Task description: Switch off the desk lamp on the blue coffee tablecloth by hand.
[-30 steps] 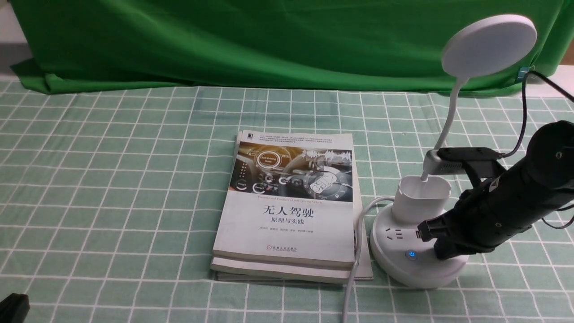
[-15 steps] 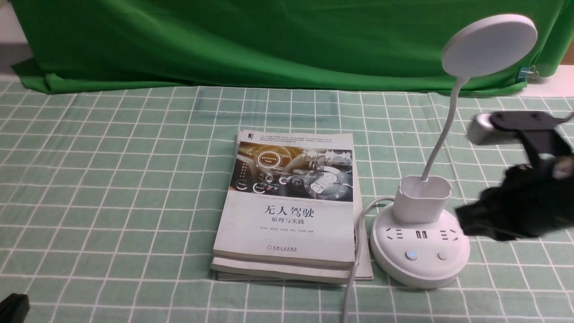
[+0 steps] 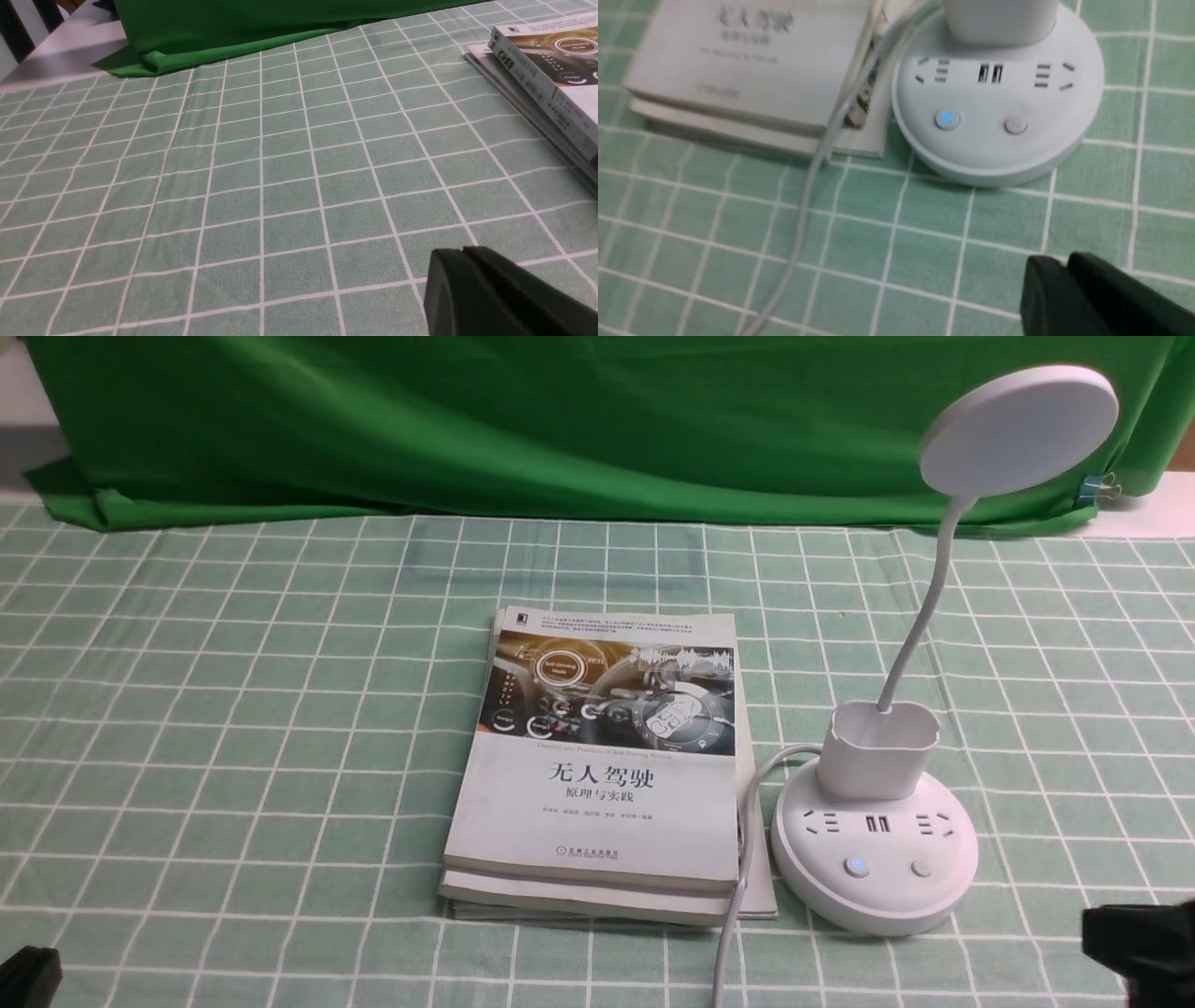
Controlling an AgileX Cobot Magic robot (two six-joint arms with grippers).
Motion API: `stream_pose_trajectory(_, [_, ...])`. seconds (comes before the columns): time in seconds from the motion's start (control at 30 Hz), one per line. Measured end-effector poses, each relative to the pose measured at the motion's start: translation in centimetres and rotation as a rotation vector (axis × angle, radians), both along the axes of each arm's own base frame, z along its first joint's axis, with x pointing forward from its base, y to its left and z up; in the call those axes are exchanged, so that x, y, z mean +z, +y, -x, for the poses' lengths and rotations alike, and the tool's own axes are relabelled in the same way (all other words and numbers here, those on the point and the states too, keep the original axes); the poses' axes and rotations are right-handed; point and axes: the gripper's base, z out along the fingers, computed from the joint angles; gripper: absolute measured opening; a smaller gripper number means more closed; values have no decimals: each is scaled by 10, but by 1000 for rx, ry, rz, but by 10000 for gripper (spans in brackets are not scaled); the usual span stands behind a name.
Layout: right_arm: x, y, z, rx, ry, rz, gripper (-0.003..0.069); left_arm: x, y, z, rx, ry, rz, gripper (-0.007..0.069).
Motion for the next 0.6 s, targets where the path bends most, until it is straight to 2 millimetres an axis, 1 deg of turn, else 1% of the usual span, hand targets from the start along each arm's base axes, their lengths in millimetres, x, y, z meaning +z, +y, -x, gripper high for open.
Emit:
stream_pose_trajectory(0.13, [10,-3,11,-3,-88,-21,74,0,0,0,0,0,0,0])
stream_pose_trajectory(0.2, [13,-5,13,-6,-132,-16,73,0,0,0,0,0,0,0])
stream_pose_trajectory(0.27, [16,-6,12,-15,-180,-18,55,0,0,0,0,0,0,0])
stream_pose_trajectory(0.3, [16,-7,12,-22,-214,-15,39,0,0,0,0,0,0,0])
stream_pose_trajectory(0.37, [14,-10,12,-43,-292,-5,29,0,0,0,0,0,0,0])
stream_pose_trajectory(0.4, [6,-15,14,-73,-336,2,29,0,0,0,0,0,0,0])
stream_pose_trajectory(0.47, [-1,-22,19,-124,-409,18,29,0,0,0,0,0,0,0])
stream_pose_trajectory(0.6, [-36,-36,38,-226,-535,64,29,0,0,0,0,0,0,0])
